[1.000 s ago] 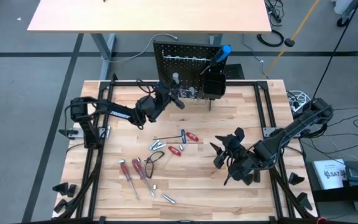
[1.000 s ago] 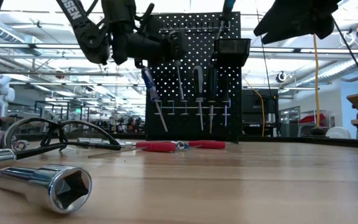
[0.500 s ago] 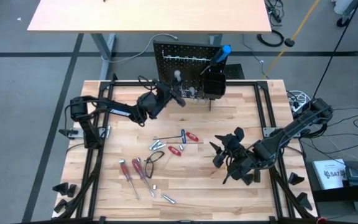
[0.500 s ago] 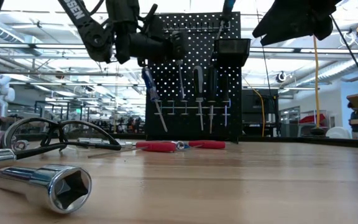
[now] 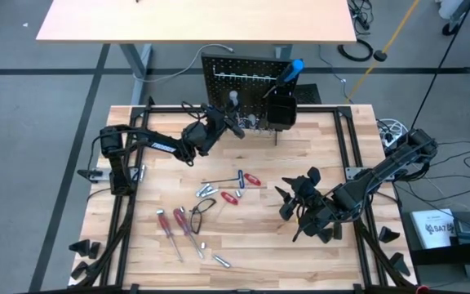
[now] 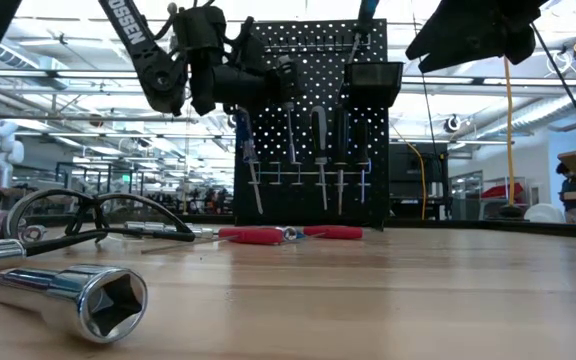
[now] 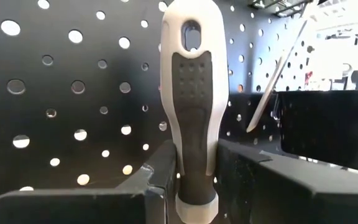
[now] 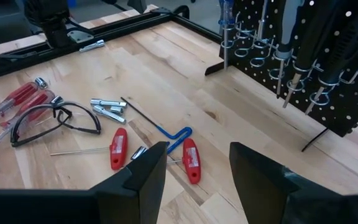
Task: Hang tools onto peg board
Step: Hang the gray socket screwdriver onto the peg board
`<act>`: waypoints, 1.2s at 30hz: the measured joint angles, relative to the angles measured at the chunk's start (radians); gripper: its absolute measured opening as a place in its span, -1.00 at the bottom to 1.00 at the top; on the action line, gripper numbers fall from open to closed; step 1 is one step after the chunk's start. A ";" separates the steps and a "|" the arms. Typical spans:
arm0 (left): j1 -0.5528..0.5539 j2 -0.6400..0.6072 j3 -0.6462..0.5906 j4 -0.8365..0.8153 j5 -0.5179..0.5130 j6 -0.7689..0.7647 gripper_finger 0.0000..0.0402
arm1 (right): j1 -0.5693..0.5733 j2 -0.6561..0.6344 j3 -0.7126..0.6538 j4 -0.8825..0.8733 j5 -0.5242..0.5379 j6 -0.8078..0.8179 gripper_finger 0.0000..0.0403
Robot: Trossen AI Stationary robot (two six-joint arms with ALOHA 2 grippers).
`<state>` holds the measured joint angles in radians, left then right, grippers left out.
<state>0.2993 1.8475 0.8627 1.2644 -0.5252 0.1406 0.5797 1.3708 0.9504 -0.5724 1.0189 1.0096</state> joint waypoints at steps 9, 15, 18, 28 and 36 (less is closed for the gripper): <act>-0.027 0.004 0.006 -0.028 0.000 0.007 -0.57 | 0.000 0.000 0.000 0.000 -0.004 0.000 -0.16; -0.027 0.003 0.015 -0.081 -0.003 0.026 -0.57 | 0.000 0.000 0.000 0.000 -0.004 0.000 -0.16; -0.024 0.001 0.016 -0.081 -0.004 0.025 -0.57 | 0.000 0.000 0.000 0.000 -0.004 0.000 -0.16; -0.006 0.022 0.020 -0.070 0.000 -0.004 -0.57 | 0.000 0.000 0.000 0.003 -0.003 0.000 -0.16; -0.001 0.088 0.034 -0.063 0.001 -0.029 -0.57 | 0.000 0.000 0.000 0.003 -0.003 0.000 -0.16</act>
<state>0.2981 1.9357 0.8970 1.2015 -0.5240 0.1116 0.5797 1.3705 0.9504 -0.5690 1.0157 1.0092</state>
